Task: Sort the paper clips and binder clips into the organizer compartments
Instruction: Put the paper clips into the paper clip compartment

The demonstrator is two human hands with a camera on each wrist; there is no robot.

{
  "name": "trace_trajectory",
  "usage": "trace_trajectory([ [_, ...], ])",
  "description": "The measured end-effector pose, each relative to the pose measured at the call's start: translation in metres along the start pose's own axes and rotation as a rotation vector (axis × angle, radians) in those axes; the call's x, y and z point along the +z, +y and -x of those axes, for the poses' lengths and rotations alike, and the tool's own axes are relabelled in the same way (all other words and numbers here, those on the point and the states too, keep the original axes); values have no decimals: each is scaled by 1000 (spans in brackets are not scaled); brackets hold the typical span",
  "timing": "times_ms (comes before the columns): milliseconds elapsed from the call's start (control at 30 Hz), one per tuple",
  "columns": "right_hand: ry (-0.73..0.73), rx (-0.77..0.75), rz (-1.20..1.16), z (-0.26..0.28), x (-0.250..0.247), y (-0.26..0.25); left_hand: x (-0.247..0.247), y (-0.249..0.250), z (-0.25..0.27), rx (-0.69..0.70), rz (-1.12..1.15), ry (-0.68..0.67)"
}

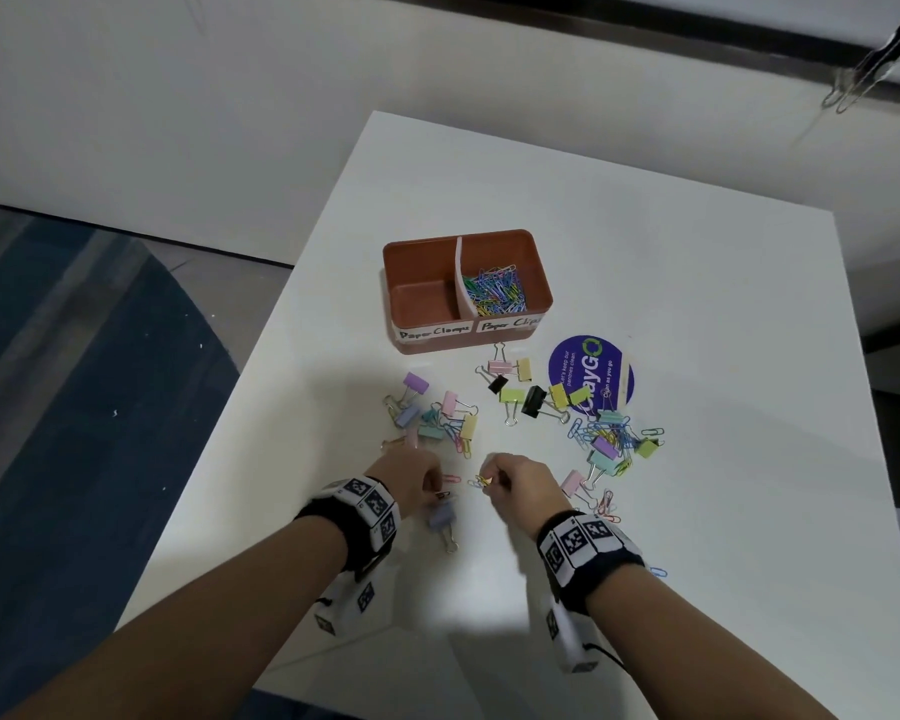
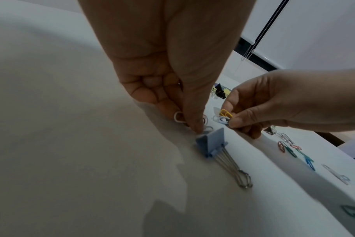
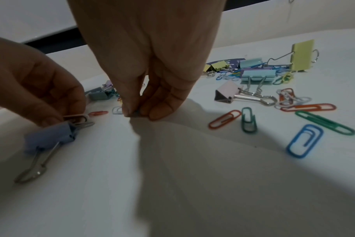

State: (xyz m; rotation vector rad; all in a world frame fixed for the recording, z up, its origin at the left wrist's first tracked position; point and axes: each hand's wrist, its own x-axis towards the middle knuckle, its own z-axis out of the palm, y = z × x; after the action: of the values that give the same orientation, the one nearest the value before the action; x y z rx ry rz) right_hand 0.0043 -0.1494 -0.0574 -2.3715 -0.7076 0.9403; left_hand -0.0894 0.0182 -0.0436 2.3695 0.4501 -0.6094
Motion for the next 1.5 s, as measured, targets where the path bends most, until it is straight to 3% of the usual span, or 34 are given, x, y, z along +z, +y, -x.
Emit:
trace_trajectory([
  [167, -11, -45, 21, -5, 0, -12, 2, -2, 0, -7, 7, 39],
  [367, -111, -59, 178, -17, 4, -30, 0, 2, -4, -35, -90, -28],
  [600, -115, -48, 306, -20, 9, -36, -13, -10, -3, -61, -168, -62],
  [733, -94, -68, 271, -15, 12, -31, -14, -11, -2, -32, -181, -68],
  [1000, -86, -54, 99, -6, -4, -17, -20, -2, -3, 18, -78, 61],
  [1167, -33, -67, -5, -12, -8, -16, -22, 1, -10, 8, 12, 24],
  [1500, -71, -161, 270, -19, -6, -18, -25, 7, -18, 45, -214, -27],
])
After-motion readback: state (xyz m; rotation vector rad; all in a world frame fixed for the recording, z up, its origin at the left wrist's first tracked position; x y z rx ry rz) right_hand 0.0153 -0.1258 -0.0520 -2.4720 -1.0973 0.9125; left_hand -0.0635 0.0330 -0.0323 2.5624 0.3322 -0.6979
